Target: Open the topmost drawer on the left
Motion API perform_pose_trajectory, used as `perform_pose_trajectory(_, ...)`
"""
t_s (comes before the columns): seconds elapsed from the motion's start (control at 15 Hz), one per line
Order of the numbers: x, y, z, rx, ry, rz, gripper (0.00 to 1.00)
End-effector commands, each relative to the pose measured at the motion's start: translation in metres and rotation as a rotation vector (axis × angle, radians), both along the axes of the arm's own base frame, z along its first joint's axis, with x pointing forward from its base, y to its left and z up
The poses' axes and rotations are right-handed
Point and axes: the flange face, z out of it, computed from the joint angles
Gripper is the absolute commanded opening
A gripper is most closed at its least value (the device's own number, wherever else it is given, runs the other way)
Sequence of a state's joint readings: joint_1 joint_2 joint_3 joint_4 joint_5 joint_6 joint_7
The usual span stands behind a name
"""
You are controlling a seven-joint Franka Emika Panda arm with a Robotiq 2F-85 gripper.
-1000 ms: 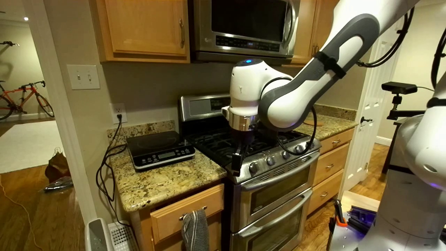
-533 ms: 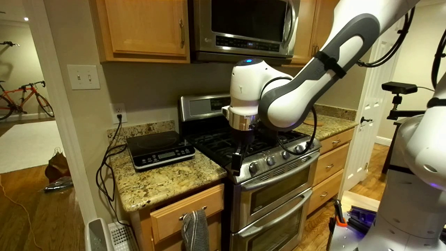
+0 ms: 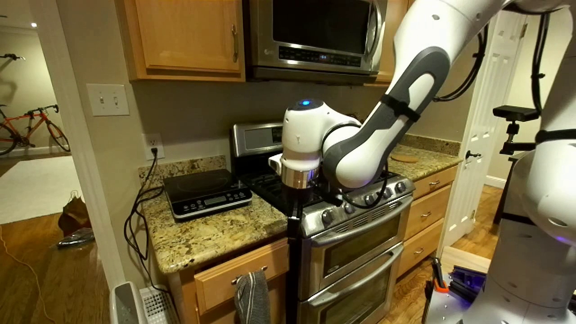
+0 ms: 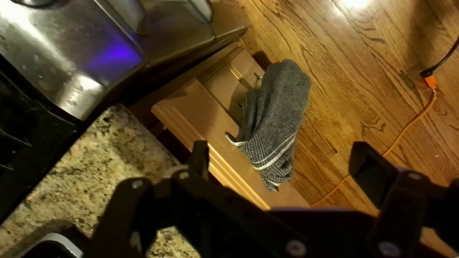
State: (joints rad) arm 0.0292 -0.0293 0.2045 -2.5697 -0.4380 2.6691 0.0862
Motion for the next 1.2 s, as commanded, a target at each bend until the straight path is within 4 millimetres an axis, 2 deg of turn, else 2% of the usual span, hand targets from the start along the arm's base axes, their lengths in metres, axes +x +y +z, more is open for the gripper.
perform_pose_trajectory(0.0, 0.029, 0.021, -0.03, 0.002, -0.007, 0.114, 1.0)
perform_pose_trajectory(0.13, 0.04, 0.031, -0.041, 0.0, -0.012, 0.167, 1.0)
perform_pose_trajectory(0.27, 0.049, 0.033, -0.038, -0.027, -0.013, 0.191, 1.0)
perform_pose_trajectory(0.33, 0.04, 0.031, -0.042, -0.006, 0.003, 0.156, 1.0)
perform_pose_trajectory(0.67, 0.05, 0.034, -0.042, -0.009, -0.008, 0.174, 1.0)
perform_pose_trajectory(1.13, 0.054, 0.048, -0.083, -0.009, -0.004, 0.262, 1.0)
